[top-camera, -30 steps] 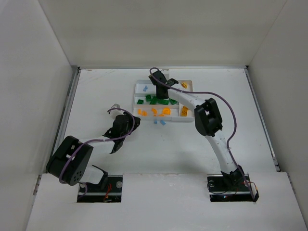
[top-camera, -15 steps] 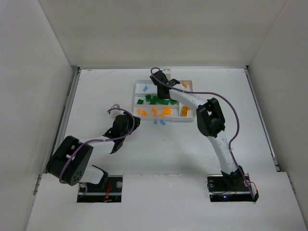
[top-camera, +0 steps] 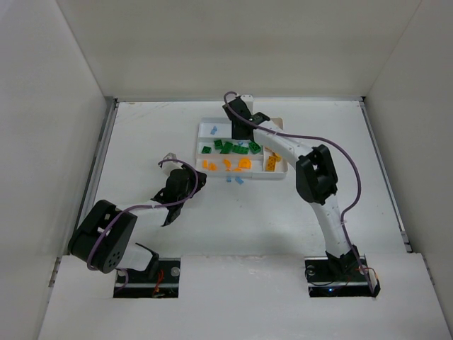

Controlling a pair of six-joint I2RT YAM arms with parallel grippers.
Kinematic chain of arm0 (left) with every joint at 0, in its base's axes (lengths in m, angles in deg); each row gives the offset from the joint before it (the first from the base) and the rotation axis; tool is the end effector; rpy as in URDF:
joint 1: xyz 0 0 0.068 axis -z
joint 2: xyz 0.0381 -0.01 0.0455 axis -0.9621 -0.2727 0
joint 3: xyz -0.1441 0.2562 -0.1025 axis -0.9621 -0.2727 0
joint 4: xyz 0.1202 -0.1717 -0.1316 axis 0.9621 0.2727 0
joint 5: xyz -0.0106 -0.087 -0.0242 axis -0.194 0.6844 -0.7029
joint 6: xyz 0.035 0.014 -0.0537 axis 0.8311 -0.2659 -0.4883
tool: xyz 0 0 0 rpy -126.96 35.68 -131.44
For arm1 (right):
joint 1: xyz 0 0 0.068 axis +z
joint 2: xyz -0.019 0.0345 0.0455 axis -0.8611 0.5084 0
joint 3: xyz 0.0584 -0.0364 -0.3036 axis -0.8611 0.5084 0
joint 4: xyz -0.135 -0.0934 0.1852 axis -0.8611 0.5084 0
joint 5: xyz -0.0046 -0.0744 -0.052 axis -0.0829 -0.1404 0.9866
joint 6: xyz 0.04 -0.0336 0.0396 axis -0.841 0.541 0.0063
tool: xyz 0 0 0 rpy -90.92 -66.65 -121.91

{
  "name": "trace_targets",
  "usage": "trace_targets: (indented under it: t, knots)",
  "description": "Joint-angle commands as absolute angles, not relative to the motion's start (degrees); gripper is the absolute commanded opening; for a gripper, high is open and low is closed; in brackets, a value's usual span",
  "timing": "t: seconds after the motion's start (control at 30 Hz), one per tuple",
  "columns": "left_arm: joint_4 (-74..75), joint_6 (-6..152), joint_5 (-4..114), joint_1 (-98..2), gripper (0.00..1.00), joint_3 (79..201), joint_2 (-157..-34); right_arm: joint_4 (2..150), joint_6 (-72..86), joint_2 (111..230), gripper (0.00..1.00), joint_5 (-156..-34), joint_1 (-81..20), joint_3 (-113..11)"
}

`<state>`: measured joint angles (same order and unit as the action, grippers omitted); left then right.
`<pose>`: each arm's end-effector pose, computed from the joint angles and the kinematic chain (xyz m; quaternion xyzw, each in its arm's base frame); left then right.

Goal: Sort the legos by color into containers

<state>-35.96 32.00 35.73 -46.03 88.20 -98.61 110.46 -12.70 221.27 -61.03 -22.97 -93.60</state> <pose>0.2248 -0.1091 0.2039 -0.2246 0.7848 -0.3107 0.4870 0.4467 0.3014 0.2552 0.0034 0.9141 -0.0050 0.4053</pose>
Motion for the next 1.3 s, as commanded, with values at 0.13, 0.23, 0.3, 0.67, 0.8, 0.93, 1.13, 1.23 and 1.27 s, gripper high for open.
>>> trace_targets:
  t: [0.13,0.23,0.3,0.67,0.8,0.93,1.13,1.23,1.27]
  knots:
    - [-38.33,32.37,35.48,-45.74,0.33,88.01,-96.90,109.72,-5.99,224.06,0.40,-64.65,-23.36,-96.85]
    - [-38.33,32.37,35.48,-45.74,0.33,87.92,-96.73,109.54,0.86,223.45,0.40,-65.89,-23.19,-95.28]
    - [-38.33,32.37,35.48,-45.74,0.33,87.92,-96.73,108.58,6.65,222.75,0.41,-65.80,-23.19,-93.43]
    - [-38.33,32.54,35.31,-45.04,0.33,88.36,-97.34,105.68,16.70,223.62,0.44,-72.47,-23.28,-92.54]
    - [-38.33,32.54,35.31,-44.86,0.33,88.45,-97.43,105.15,16.35,225.11,0.42,-74.24,-23.54,-93.24]
    - [-38.33,32.54,35.22,-44.95,0.33,88.36,-97.08,105.15,16.00,226.08,0.38,-74.15,-23.72,-93.60]
    - [-38.33,32.54,35.22,-45.04,0.33,88.27,-97.08,105.15,15.12,226.17,0.34,-72.92,-23.80,-93.42]
    - [-38.33,32.54,35.22,-44.86,0.33,88.36,-97.17,104.19,14.68,225.39,0.32,-70.47,-23.80,-91.76]
    - [-38.33,32.54,35.22,-44.78,0.33,88.36,-97.34,103.22,14.51,224.86,0.32,-69.59,-23.72,-90.71]
